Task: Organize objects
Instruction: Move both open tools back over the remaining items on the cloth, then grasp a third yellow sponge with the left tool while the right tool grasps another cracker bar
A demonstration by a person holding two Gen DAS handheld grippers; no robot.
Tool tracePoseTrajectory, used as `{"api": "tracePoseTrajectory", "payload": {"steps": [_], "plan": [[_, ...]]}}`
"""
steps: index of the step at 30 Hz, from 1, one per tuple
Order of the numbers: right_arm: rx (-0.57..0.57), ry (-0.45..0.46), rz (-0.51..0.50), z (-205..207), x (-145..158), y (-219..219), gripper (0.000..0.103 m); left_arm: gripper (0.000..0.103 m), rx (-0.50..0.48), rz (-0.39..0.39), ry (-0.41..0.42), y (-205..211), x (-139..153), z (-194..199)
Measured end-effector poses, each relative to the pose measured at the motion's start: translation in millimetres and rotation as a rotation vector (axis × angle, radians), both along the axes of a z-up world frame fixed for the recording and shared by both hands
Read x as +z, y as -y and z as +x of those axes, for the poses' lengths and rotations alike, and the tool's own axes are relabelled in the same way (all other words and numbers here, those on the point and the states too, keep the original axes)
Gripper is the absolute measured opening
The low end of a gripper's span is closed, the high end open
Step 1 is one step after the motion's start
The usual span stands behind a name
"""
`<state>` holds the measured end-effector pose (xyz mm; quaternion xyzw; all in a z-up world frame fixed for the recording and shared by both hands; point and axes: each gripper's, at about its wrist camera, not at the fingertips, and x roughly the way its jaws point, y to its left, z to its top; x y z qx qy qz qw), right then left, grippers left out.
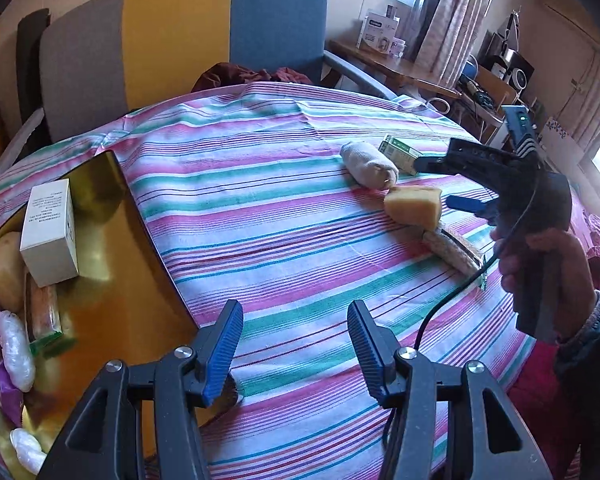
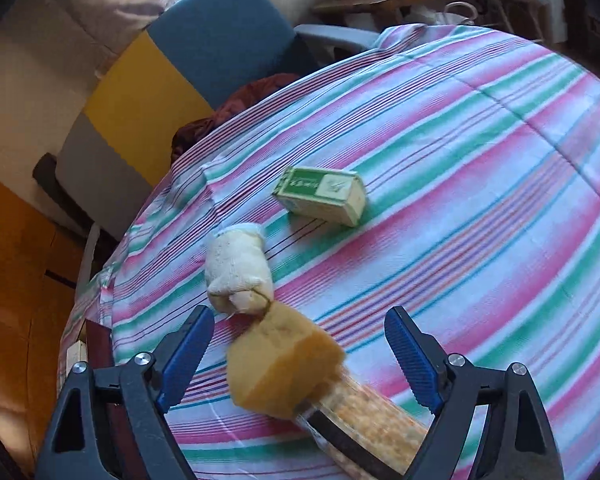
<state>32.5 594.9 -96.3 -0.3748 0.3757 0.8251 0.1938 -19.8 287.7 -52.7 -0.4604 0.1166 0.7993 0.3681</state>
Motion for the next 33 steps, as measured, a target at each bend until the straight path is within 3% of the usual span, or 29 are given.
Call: {"api": "tracePoseTrajectory", "payload": {"steps": [2, 4, 6, 9, 19, 24, 33], "plan": [[0.073, -0.019, -0.037, -8.4, -5.9, 5.8, 0.09, 0.055, 0.002, 0.002, 0.0, 0.2, 0.5, -1.4], [0.24, -0.11, -0.205, -16.7, -7.6, 17.4, 0.087, 0.055, 0.002, 0.001, 0.0, -1.5, 1.4, -3.0], [0.295, -0.131, -0.155, -18.1, 5.3, 32.3, 0.087, 0.055, 0.0, 0.001, -0.004, -4.6, 2.7, -4.2], [0.257, -0.142, -0.146, -11.6, 11.2, 32.1, 0.087, 0.055, -0.004, 0.0, 0.003, -10.8, 2.6, -5.6], [-0.04, -0.052, -0.016, 22.5, 26.3, -9.2, 0.087, 0.055, -0.067, -0.001, 0.048, -61.6, -2.6, -6.9], [-0.117, -0.007, -0.009, 33.0, 28.2, -24.2, 0.087, 0.07, -0.097, 0.031, 0.11, -99.4, -0.5, -12.8], [-0.159, 0.042, -0.011, 42.7, 29.1, -33.1, 0.087, 0.083, -0.085, 0.013, 0.251, -167.9, -14.6, -36.8]]}}
